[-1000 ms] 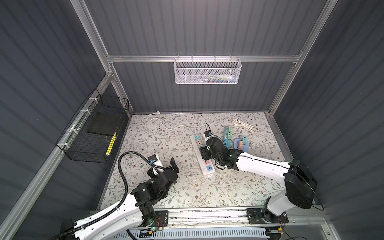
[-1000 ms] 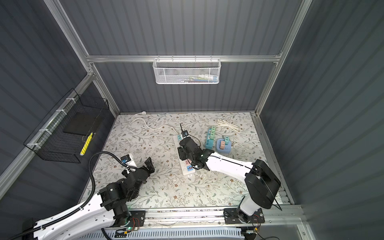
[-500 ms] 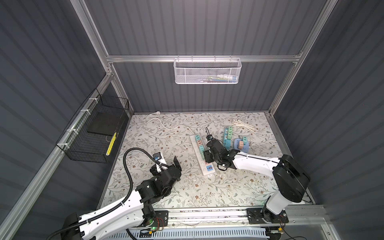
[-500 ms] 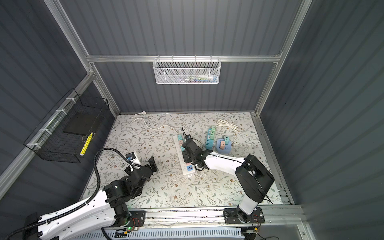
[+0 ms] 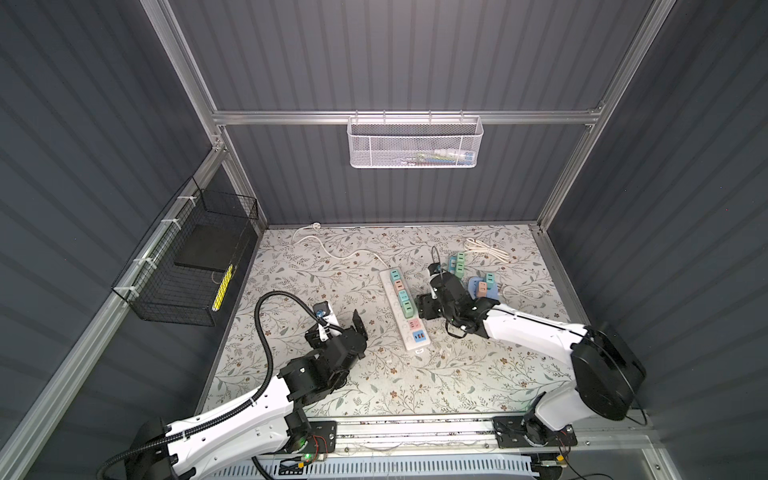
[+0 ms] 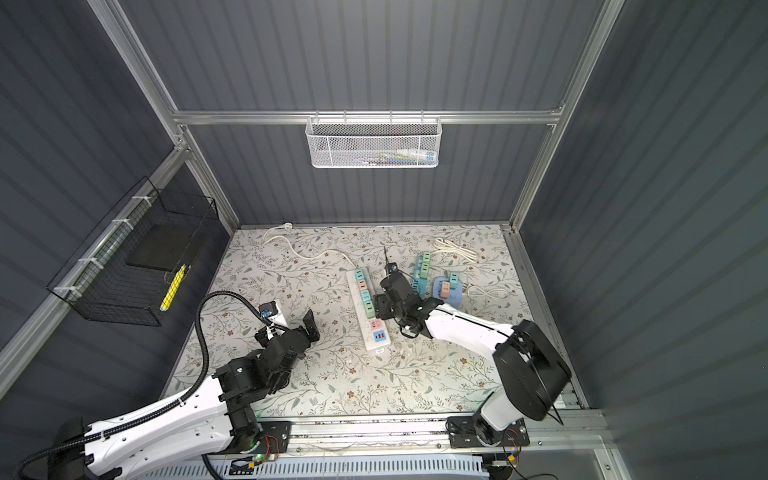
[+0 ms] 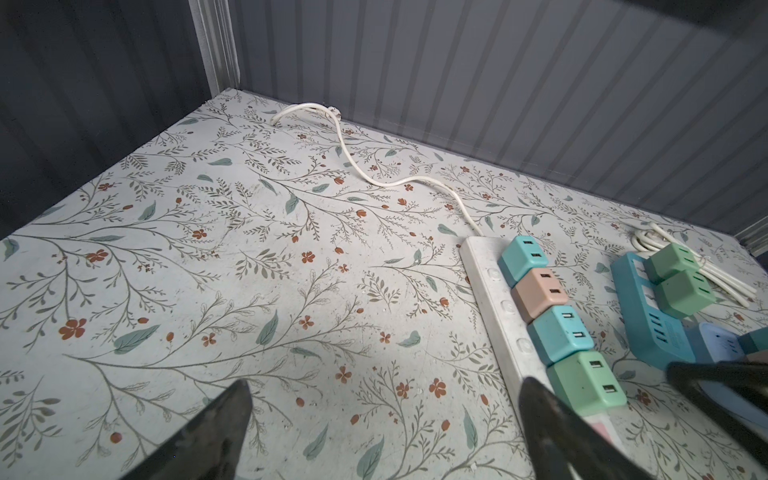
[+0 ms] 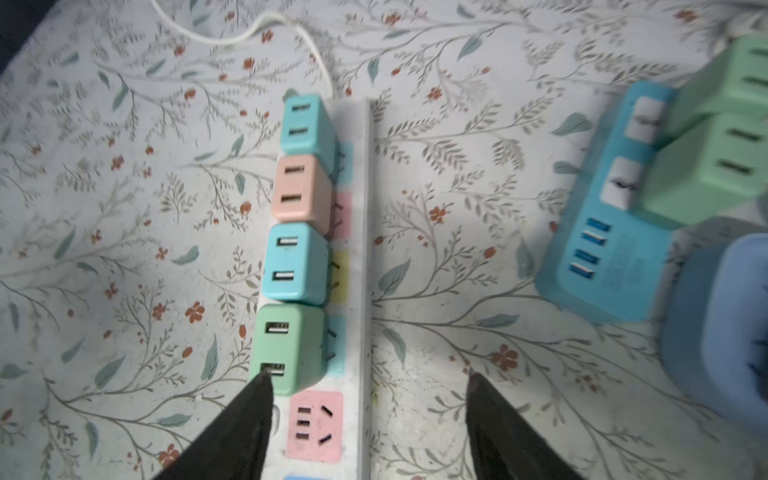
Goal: Insert the plug
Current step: 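Open the right gripper and move it toward the lavender socket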
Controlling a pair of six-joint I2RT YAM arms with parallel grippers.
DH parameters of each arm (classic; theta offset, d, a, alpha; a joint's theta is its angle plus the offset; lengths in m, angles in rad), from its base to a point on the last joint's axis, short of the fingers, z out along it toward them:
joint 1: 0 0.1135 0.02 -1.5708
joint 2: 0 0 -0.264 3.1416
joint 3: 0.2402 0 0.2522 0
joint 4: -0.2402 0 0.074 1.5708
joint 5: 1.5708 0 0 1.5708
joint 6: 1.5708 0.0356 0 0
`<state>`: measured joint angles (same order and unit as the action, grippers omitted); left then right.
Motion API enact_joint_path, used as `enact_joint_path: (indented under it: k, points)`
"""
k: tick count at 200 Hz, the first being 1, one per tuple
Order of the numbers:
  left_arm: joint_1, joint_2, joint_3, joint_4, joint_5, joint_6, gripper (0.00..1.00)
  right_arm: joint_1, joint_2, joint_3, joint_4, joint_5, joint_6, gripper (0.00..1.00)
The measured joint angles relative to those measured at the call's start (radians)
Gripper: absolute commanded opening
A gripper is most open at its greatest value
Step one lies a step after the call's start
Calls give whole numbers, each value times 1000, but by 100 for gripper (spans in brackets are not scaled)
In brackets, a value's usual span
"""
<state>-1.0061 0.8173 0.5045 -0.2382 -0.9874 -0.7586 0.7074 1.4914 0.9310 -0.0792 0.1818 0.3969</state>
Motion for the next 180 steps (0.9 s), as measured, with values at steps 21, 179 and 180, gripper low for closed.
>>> enact_joint_path:
  k: [21,179,180]
  points:
    - [0,2,2,23,0,27,100,-92,-87,0,-16,-6,18,78]
    - [75,95,83,69,124,127,100,-544,67,84,-245,-137,25,99]
    - [75,96,84,68,125,127,100,-544,69,85,-246,-138,25,99]
